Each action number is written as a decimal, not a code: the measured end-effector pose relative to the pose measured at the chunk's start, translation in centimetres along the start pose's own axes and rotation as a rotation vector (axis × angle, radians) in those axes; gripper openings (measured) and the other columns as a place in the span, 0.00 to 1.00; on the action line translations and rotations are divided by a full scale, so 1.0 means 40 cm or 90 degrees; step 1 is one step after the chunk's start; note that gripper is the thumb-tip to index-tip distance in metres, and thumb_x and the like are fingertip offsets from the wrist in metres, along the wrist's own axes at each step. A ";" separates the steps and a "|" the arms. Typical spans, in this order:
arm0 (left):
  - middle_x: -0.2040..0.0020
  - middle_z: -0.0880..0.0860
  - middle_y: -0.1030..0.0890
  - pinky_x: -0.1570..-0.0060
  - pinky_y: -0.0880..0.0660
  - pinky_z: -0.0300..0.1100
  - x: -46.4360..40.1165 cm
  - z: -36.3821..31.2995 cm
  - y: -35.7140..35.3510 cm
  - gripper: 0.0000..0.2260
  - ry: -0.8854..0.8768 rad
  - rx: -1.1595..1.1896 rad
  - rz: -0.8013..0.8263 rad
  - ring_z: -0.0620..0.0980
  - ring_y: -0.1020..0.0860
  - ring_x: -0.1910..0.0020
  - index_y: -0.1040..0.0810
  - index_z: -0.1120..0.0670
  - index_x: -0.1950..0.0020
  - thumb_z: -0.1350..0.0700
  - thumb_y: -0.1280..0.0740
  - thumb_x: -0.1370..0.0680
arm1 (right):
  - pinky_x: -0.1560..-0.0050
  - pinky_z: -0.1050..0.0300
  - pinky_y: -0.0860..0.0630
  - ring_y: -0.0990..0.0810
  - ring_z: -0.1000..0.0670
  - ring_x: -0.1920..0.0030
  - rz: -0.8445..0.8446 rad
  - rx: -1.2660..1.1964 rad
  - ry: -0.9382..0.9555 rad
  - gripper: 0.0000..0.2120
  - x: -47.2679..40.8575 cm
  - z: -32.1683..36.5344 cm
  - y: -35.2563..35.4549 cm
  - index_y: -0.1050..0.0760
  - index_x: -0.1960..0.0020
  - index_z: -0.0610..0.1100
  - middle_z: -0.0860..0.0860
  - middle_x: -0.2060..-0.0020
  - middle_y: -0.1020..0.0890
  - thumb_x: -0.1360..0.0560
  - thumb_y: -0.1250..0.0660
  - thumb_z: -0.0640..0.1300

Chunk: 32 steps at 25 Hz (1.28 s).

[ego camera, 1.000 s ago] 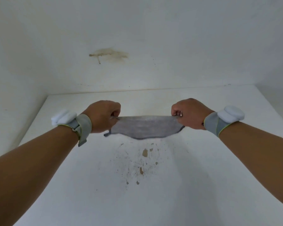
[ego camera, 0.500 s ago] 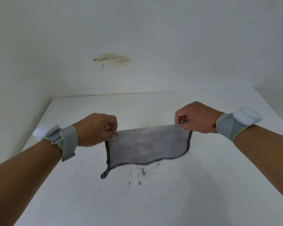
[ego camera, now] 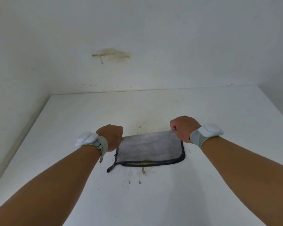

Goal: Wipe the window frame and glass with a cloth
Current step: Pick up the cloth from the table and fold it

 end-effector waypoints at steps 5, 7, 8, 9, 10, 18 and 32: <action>0.51 0.52 0.22 0.53 0.26 0.45 0.029 0.004 -0.026 0.06 -0.073 -0.078 -0.069 0.54 0.24 0.50 0.25 0.54 0.50 0.55 0.40 0.22 | 0.61 0.58 0.33 0.27 0.48 0.59 -0.036 0.033 0.073 0.08 0.025 0.003 -0.028 0.33 0.60 0.49 0.52 0.61 0.29 0.26 0.40 0.37; 0.53 0.52 0.22 0.58 0.30 0.44 0.049 0.004 -0.055 0.05 -0.123 -0.097 -0.087 0.54 0.24 0.52 0.25 0.54 0.52 0.57 0.40 0.22 | 0.62 0.58 0.35 0.29 0.49 0.61 -0.022 0.038 0.109 0.08 0.052 -0.001 -0.050 0.35 0.60 0.48 0.53 0.62 0.31 0.26 0.41 0.37; 0.54 0.52 0.22 0.60 0.32 0.43 0.054 0.002 -0.073 0.05 -0.152 -0.106 -0.107 0.54 0.24 0.53 0.25 0.54 0.52 0.58 0.40 0.23 | 0.61 0.58 0.35 0.29 0.49 0.61 -0.015 0.039 0.118 0.08 0.063 -0.006 -0.063 0.35 0.59 0.48 0.53 0.61 0.32 0.26 0.41 0.37; 0.55 0.52 0.22 0.61 0.33 0.43 0.062 0.003 -0.092 0.03 -0.175 -0.124 -0.116 0.54 0.24 0.55 0.24 0.54 0.53 0.59 0.38 0.24 | 0.61 0.57 0.34 0.29 0.48 0.61 -0.010 0.040 0.122 0.08 0.071 -0.004 -0.076 0.36 0.59 0.48 0.53 0.60 0.32 0.26 0.42 0.37; 0.56 0.52 0.21 0.61 0.32 0.43 0.070 0.003 -0.113 0.03 -0.191 -0.144 -0.109 0.54 0.24 0.56 0.24 0.53 0.52 0.59 0.36 0.24 | 0.60 0.56 0.32 0.29 0.48 0.60 -0.007 0.043 0.127 0.08 0.076 -0.002 -0.091 0.36 0.58 0.49 0.53 0.59 0.31 0.26 0.42 0.37; 0.43 0.51 0.23 0.49 0.28 0.43 0.108 -0.035 -0.152 0.11 -0.134 -0.157 0.065 0.53 0.24 0.46 0.23 0.53 0.45 0.54 0.40 0.24 | 0.52 0.56 0.27 0.22 0.45 0.48 0.141 0.112 0.116 0.07 0.107 0.024 -0.159 0.25 0.49 0.44 0.49 0.47 0.23 0.24 0.40 0.43; 0.33 0.54 0.29 0.35 0.32 0.50 -0.017 -0.222 -0.141 0.20 -0.076 -0.007 0.009 0.55 0.32 0.34 0.33 0.53 0.30 0.54 0.40 0.22 | 0.37 0.50 0.30 0.31 0.46 0.34 0.086 0.008 -0.068 0.23 0.005 -0.014 -0.168 0.35 0.28 0.51 0.51 0.34 0.28 0.23 0.40 0.45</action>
Point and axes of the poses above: each hand's wrist, its own x-axis away from the middle knuckle, its own y-axis out of the back of the hand, z = x × y, the point moved 1 cm from there along -x, towards the middle knuckle
